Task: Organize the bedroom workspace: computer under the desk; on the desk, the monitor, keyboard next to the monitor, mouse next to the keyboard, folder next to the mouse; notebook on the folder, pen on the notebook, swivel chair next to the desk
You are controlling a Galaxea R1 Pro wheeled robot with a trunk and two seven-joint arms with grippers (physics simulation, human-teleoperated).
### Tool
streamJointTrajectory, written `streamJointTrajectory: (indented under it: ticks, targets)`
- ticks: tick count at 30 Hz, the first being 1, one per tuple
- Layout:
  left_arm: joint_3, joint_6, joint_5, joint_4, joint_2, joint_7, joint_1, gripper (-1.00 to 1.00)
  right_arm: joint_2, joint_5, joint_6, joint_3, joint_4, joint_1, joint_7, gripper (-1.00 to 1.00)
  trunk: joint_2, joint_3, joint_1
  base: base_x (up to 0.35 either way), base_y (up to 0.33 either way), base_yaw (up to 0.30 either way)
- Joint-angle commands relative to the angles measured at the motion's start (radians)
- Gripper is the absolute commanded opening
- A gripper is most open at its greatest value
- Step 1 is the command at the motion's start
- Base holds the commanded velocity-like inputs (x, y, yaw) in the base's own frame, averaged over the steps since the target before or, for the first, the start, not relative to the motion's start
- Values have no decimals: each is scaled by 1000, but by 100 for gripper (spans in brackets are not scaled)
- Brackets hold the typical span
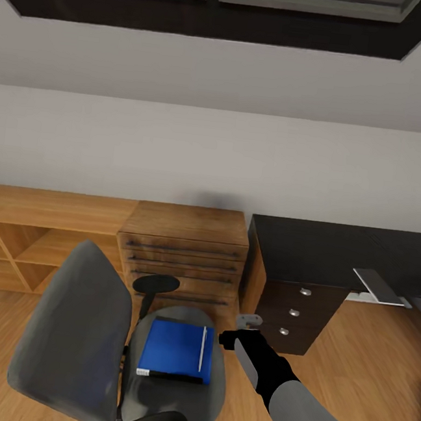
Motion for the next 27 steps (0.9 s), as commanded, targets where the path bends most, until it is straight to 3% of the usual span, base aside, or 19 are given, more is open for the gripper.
streamJointTrajectory:
  ticks: [1, 9, 27]
  targets:
    - [-6, -3, 11, 1, 0, -7, -1, 100, -1, -11, 4, 7, -1, -1, -9, 100, -1, -1, 0, 0, 0, 5]
    - [-6, -3, 11, 1, 0, -8, -1, 100, -1, -11, 4, 7, -1, -1, -9, 100, -1, -2, 0, 56, 48, 2]
    - [-6, -3, 11, 1, 0, -8, -1, 100, -2, -11, 4, 7, -1, -1, -9, 100, -1, -2, 0, 64, 208, 0]
